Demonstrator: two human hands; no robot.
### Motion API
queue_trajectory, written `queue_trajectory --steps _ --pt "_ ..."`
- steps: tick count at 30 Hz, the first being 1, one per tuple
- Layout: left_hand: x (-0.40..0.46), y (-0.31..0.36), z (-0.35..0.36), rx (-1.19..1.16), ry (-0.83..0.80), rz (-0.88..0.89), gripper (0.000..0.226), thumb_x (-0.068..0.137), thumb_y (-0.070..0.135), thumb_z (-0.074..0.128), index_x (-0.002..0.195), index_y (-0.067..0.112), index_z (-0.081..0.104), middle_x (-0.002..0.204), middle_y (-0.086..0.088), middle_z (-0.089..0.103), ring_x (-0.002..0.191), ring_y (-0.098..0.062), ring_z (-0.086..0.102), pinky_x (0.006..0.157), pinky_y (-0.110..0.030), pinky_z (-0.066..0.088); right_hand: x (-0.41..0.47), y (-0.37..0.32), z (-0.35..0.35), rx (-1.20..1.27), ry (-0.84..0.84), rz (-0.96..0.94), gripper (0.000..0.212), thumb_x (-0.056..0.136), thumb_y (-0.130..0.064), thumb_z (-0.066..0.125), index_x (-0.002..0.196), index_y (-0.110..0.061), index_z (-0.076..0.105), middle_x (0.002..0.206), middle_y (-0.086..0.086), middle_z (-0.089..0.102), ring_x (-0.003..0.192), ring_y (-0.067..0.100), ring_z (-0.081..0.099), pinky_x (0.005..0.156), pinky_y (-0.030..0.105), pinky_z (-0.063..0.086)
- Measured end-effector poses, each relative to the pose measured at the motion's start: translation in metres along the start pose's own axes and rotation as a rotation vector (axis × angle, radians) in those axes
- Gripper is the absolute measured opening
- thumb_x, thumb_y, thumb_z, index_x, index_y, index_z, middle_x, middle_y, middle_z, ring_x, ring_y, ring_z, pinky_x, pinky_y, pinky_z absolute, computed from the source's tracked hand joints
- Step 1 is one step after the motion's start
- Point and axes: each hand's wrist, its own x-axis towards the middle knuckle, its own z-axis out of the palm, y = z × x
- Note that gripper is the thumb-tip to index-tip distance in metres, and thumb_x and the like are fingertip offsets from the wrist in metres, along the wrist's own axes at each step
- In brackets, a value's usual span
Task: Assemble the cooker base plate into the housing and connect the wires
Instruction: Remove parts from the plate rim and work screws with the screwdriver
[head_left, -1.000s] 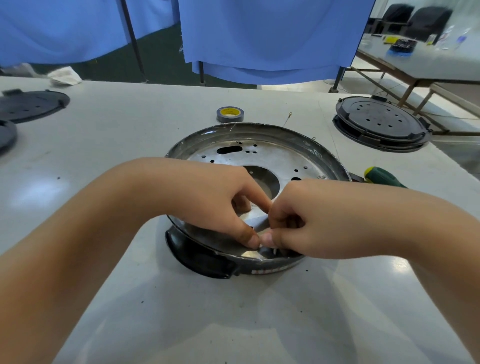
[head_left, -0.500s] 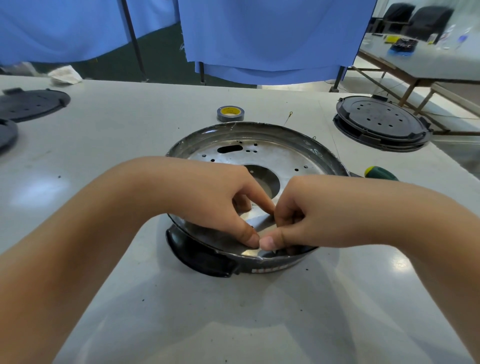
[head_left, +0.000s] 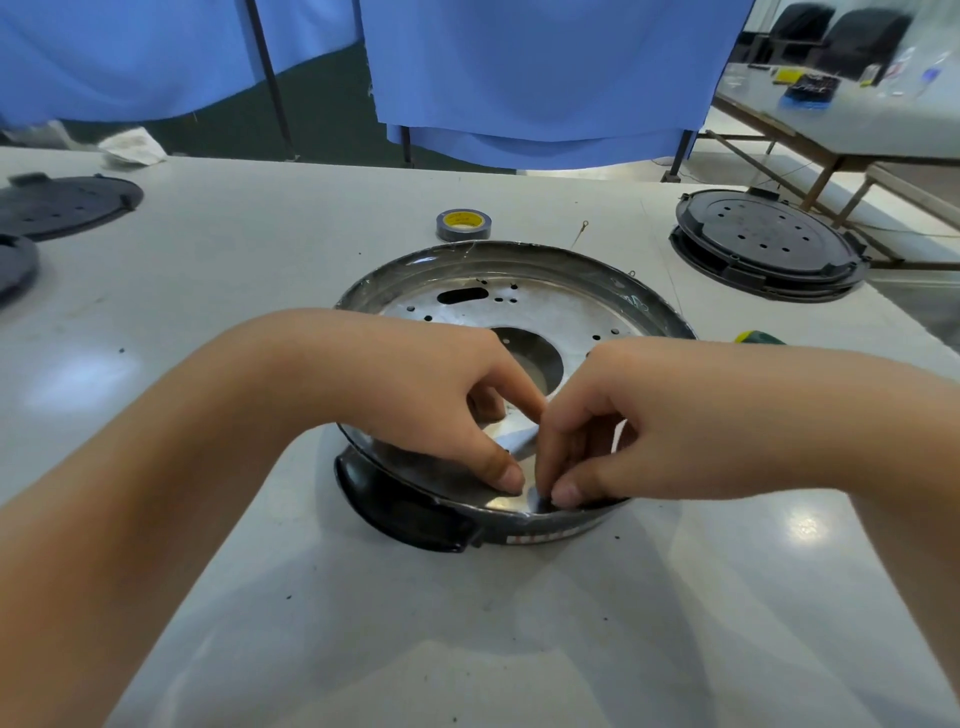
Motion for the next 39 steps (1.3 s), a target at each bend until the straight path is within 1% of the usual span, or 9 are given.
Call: queue_trajectory --steps 5,9,17,22,25,29,32,36,39 --pt "0.001 0.000 0.000 0.001 0.001 0.019 0.025 0.074 0.058 0.070 0.076 0.073 0.050 0.087 0.023 0.060 0.094 0.001 0.058 0.096 -0.033 0.047 0.002 0.003 -0.001 0.013 0.000 -0.024 0.010 0.082 -0.033 0.070 0.081 -0.043 0.070 0.074 -0.023 0.067 0.068 -0.006 0.062 0.065 0.019 0.051" --pt "0.000 0.001 0.000 -0.001 0.006 0.005 0.026 0.073 0.059 0.070 0.078 0.075 0.049 0.101 0.023 0.063 0.104 0.003 0.058 0.099 -0.032 0.046 0.002 0.003 0.001 -0.022 0.035 0.008 0.003 0.078 -0.043 0.071 0.078 -0.044 0.068 0.079 -0.026 0.065 0.068 -0.006 0.061 0.069 0.025 0.056" --pt "-0.001 0.002 0.000 0.005 -0.006 -0.001 0.026 0.072 0.059 0.070 0.074 0.075 0.049 0.103 0.023 0.062 0.107 0.003 0.057 0.100 -0.033 0.045 0.002 -0.001 0.005 -0.072 0.081 0.046 0.019 0.077 -0.053 0.068 0.068 -0.036 0.063 0.074 -0.022 0.064 0.065 -0.002 0.060 0.065 0.026 0.054" --pt "0.000 0.001 0.000 -0.005 -0.016 -0.040 0.036 0.071 0.061 0.070 0.097 0.075 0.049 0.116 0.025 0.061 0.114 0.002 0.055 0.103 -0.033 0.044 0.005 0.005 0.004 -0.106 0.058 0.101 0.022 0.073 -0.055 0.072 0.064 -0.036 0.064 0.065 -0.027 0.062 0.057 -0.006 0.057 0.049 0.015 0.038" --pt "0.001 -0.001 0.000 -0.013 -0.016 -0.034 0.048 0.069 0.061 0.071 0.110 0.073 0.049 0.107 0.026 0.061 0.112 0.001 0.057 0.102 -0.033 0.045 0.008 0.008 0.006 -0.089 0.079 0.123 0.024 0.064 -0.060 0.075 0.068 -0.038 0.065 0.064 -0.028 0.061 0.056 -0.006 0.057 0.049 0.017 0.039" --pt "0.002 -0.003 -0.001 -0.012 -0.023 -0.038 0.046 0.070 0.063 0.069 0.108 0.076 0.047 0.099 0.029 0.058 0.111 0.003 0.056 0.101 -0.030 0.044 0.001 0.013 -0.011 -0.014 0.068 0.122 0.030 0.056 -0.066 0.073 0.074 -0.042 0.067 0.073 -0.025 0.066 0.061 -0.005 0.059 0.053 0.016 0.046" --pt "0.001 -0.001 0.000 -0.012 0.003 -0.045 0.044 0.072 0.068 0.064 0.111 0.075 0.046 0.092 0.027 0.057 0.101 0.005 0.057 0.091 -0.022 0.045 -0.014 0.032 -0.036 0.034 0.223 0.199 0.032 0.057 -0.066 0.069 0.076 -0.041 0.069 0.071 -0.023 0.068 0.062 -0.005 0.061 0.058 0.017 0.048" --pt "0.003 0.004 0.004 -0.063 0.064 -0.080 0.037 0.071 0.073 0.062 0.104 0.061 0.053 0.069 0.030 0.058 0.066 0.009 0.058 0.066 -0.022 0.044 -0.032 0.078 -0.057 0.000 0.447 0.398 0.023 0.065 -0.051 0.077 0.068 -0.029 0.069 0.061 -0.018 0.066 0.059 0.004 0.061 0.057 0.023 0.041" --pt "0.007 0.008 0.009 -0.056 0.109 -0.124 0.043 0.063 0.075 0.067 0.095 0.051 0.050 0.069 0.022 0.057 0.058 0.003 0.054 0.061 -0.022 0.041 -0.039 0.116 -0.057 -0.031 0.426 0.605 0.026 0.067 -0.044 0.081 0.082 -0.026 0.069 0.069 -0.010 0.066 0.073 0.009 0.060 0.065 0.027 0.045"
